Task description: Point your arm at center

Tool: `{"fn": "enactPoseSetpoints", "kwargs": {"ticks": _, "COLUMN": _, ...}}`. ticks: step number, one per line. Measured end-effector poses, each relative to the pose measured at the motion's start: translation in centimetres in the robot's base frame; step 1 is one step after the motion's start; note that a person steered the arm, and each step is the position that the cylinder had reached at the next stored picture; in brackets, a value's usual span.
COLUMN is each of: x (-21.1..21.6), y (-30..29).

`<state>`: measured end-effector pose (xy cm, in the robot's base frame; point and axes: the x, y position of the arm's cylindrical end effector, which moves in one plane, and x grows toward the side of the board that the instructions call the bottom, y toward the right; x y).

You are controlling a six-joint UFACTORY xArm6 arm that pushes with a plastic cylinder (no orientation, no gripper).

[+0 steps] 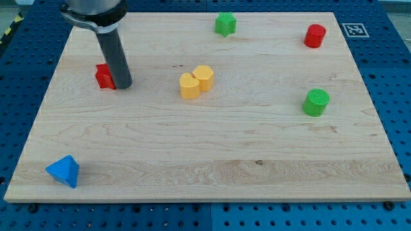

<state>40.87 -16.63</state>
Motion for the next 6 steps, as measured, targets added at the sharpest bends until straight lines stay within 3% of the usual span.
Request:
{"fn": "enactPoseSetpoints", "kwargs": {"ticks": 2, "x": 0.0, "y": -3.0}}
{"fn": "enactPoseSetpoints", "kwargs": {"ticks": 4, "x": 1.2, "y": -2.3}}
{"fn": "enactPoseSetpoints", "kwargs": {"ticks": 6, "x": 5.4, "y": 7.2}}
